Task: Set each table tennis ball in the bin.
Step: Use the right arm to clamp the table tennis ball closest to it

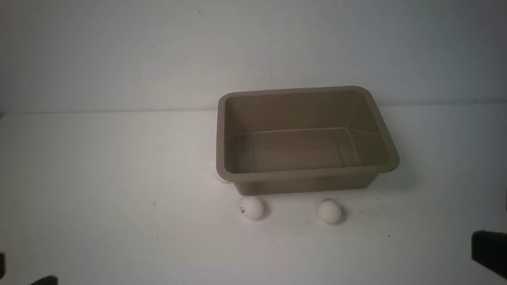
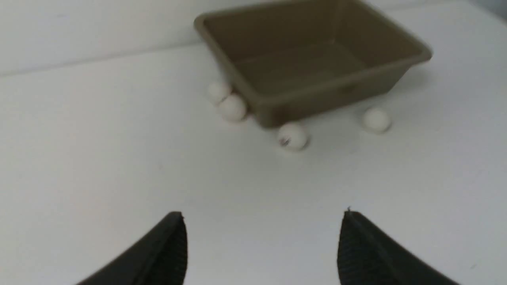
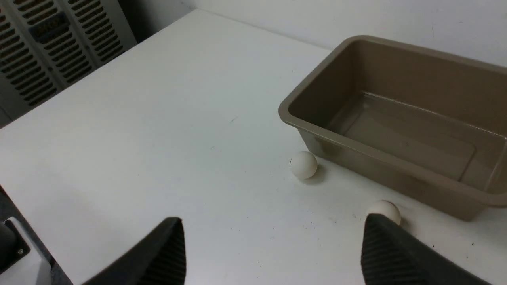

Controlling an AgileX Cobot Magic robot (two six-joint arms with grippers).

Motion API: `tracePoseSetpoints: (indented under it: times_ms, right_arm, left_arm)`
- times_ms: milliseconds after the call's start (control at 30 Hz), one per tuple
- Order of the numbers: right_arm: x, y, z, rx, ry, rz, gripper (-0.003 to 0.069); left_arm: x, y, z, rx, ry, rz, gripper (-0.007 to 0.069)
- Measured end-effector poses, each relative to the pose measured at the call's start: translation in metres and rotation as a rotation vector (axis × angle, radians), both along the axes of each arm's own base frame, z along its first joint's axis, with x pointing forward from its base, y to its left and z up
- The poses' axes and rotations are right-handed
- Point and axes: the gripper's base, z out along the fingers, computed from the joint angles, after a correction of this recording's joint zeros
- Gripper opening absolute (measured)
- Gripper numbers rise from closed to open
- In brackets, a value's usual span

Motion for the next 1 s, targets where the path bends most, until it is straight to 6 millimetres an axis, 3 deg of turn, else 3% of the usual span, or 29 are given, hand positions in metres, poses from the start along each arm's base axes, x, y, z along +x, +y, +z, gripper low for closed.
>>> tracePoseSetpoints:
  times_ms: [133,300,533,733,833,1000]
  right_arm:
    - [0.001,0.0,0.001,0.002,-0.011,-0.007,0.0536]
    - [0.001,0.0,0.001,0.003,-0.011,-0.007,0.0536]
    - [0.002,0.0,0.0,0.013,0.009,-0.009,0.0536]
    - [0.031,-0.002,-0.014,-0.046,0.153,0.019,0.0536]
    - [0.054,-0.003,-0.022,-0.1,0.206,0.058,0.0536]
    - [0.09,-0.005,-0.014,-0.131,0.248,0.072,0.0536]
  left_arm:
    - [-0.001,0.016,-0.009,0.127,0.085,0.137,0.0457]
    - [0.004,0.013,-0.005,0.11,0.081,0.104,0.0457]
    - [0.036,0.011,0.029,0.152,0.147,0.032,0.0457]
    - [0.082,0.004,0.049,0.168,0.172,-0.089,0.0457]
    - [0.104,0.002,0.042,0.189,0.217,-0.14,0.0457]
    - [0.131,0.0,0.032,0.168,0.237,-0.154,0.0457]
